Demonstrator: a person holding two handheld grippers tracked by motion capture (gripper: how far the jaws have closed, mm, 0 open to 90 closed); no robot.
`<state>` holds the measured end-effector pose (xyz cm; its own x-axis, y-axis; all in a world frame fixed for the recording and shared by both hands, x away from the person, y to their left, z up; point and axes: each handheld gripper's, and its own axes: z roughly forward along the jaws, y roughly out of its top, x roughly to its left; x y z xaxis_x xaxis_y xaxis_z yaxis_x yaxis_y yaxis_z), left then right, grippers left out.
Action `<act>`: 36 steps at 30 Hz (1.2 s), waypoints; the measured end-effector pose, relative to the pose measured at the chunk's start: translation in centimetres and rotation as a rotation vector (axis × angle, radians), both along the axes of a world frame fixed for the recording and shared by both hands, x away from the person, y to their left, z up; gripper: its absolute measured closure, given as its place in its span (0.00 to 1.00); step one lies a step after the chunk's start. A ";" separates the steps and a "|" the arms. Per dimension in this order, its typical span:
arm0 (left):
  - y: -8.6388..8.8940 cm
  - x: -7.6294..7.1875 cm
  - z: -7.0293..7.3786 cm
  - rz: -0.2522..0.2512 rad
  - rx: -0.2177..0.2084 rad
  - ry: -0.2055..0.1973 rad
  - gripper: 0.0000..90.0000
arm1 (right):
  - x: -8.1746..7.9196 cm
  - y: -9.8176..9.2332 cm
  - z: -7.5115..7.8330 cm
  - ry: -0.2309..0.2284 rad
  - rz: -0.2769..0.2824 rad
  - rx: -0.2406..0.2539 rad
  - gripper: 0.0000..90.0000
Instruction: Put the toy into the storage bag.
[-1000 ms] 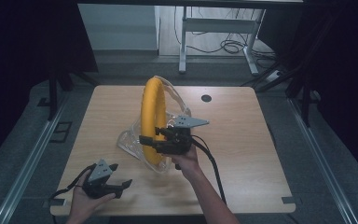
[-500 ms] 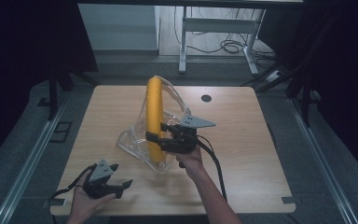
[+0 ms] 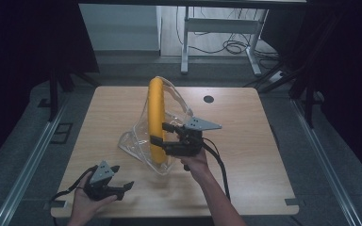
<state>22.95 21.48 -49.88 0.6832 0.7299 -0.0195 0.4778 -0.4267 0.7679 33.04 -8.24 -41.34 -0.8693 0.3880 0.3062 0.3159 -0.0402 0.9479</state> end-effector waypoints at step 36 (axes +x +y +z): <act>-0.1 0.2 -0.1 0.005 -0.002 0.016 0.22 | -1.8 -10.3 -3.1 0.006 -0.112 -0.083 0.31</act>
<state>23.14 21.35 -49.95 0.6793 0.7332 -0.0316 0.4919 -0.4228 0.7611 31.22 -18.50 -44.45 -0.8173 0.5068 0.2741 0.3197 0.0031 0.9475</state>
